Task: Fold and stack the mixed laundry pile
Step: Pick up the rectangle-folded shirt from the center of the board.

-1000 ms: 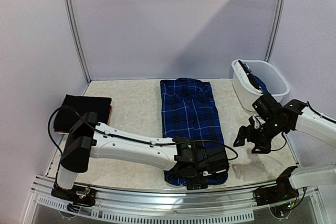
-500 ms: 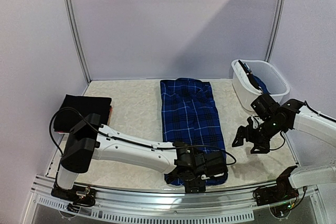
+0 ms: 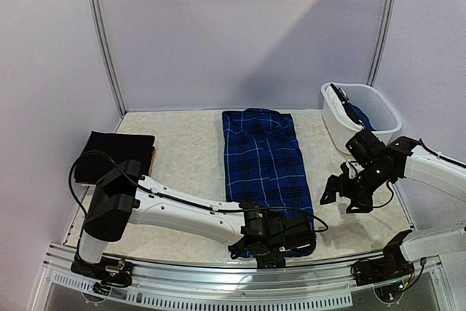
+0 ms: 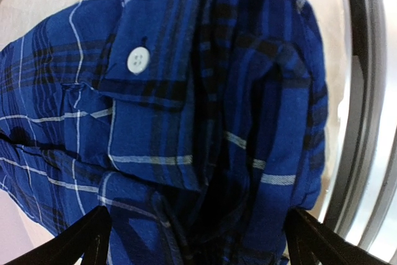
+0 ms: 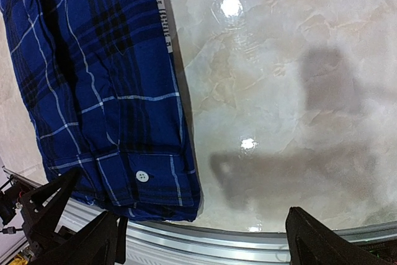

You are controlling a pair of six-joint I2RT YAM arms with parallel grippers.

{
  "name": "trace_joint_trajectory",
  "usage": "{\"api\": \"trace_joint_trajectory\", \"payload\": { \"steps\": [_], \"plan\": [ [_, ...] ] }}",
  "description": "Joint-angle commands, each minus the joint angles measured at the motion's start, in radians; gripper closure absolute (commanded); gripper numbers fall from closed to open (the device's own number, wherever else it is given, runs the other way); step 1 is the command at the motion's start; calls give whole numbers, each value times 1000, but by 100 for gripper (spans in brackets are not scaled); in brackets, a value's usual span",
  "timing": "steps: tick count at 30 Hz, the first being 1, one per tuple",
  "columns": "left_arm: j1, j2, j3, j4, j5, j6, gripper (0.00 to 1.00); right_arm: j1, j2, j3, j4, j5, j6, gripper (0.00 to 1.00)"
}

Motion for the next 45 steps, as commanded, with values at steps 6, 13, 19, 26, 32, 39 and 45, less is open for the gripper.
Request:
{"api": "trace_joint_trajectory", "payload": {
  "steps": [6, 13, 19, 26, 32, 39, 45],
  "plan": [
    [26, 48, -1, 41, -40, 42, 0, -6, 28, 30, 23, -17, -15, 5],
    [58, 84, 34, 41, -20, 72, 20, -6, 49, 40, 28, -24, -20, 5],
    [91, 81, 26, 60, 30, 86, 63, -7, 72, 54, 42, -36, -25, 4],
    [95, 64, 55, 13, 94, 71, 100, -6, 131, 135, 61, -54, -72, 4],
    [91, -27, 46, -67, 207, -8, 100, -7, 209, 232, 92, -112, -162, 10],
    [81, -139, 51, -179, 351, -70, 100, -5, 314, 299, 202, -262, -226, 33],
    [69, -217, 73, -266, 416, -97, 100, 13, 400, 320, 318, -424, -235, 70]
  ]
}}
